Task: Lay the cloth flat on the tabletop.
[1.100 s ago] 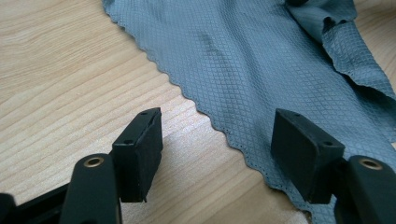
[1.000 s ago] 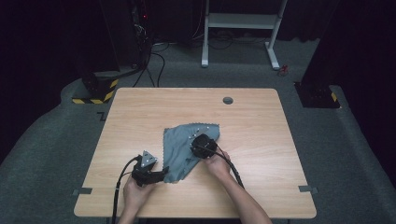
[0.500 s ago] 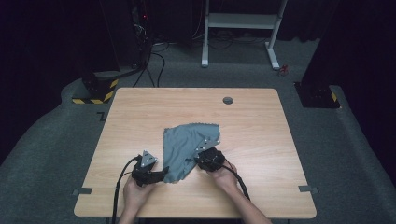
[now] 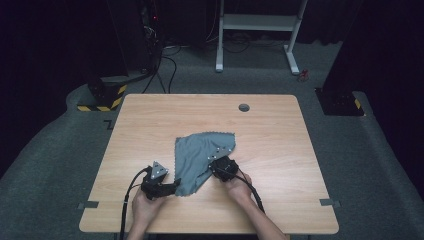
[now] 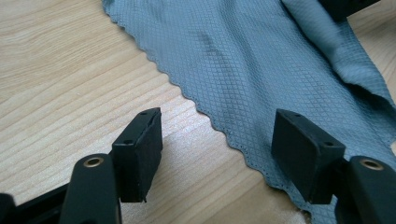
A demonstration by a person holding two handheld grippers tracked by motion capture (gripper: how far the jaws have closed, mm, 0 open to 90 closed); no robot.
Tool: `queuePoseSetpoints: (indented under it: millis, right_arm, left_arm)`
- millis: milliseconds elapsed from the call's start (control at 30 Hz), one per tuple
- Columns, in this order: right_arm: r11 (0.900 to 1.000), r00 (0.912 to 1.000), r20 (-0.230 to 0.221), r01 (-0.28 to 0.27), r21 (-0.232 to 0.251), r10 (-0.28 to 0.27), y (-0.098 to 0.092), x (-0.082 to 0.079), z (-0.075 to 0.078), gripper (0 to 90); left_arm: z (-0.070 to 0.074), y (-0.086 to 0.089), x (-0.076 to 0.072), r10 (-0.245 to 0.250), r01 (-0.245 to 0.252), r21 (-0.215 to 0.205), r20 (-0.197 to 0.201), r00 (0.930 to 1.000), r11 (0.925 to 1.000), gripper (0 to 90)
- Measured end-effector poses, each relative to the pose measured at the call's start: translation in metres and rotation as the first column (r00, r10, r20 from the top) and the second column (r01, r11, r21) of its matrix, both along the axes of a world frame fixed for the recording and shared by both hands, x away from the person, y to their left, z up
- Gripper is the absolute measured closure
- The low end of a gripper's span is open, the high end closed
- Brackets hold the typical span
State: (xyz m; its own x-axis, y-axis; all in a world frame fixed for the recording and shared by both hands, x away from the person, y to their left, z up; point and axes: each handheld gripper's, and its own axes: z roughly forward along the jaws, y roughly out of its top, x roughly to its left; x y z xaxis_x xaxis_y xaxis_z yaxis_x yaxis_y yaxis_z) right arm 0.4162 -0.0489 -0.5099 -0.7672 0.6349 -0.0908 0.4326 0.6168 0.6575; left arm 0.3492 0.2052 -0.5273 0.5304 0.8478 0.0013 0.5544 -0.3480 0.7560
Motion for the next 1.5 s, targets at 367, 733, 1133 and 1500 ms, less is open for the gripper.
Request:
queuePoseSetpoints:
  millis: [367,733,1133,1500]
  right_arm:
    - [1.000,0.9994,0.033,-0.011,0.003,0.011,-0.030,-0.027,0.030,88.5]
    - [0.999,0.9995,0.028,-0.011,-0.041,0.013,-0.066,-0.062,0.044,88.2]
    - [0.997,0.9993,-0.038,-0.002,0.074,0.005,-0.060,-0.055,0.021,78.4]
    - [0.980,0.9827,-0.067,0.178,0.085,-0.173,-0.103,-0.054,0.006,74.0]
  left_arm:
    - [0.000,0.000,0.000,-0.002,0.002,0.003,0.001,1.0000,1.0000,33.8]
    - [0.000,0.000,0.000,-0.002,0.002,0.004,0.000,1.0000,1.0000,33.7]
    - [0.000,0.000,0.000,-0.002,0.002,0.004,0.000,1.0000,1.0000,33.7]
    - [0.000,0.000,0.000,-0.002,0.002,0.003,0.002,1.0000,1.0000,33.6]
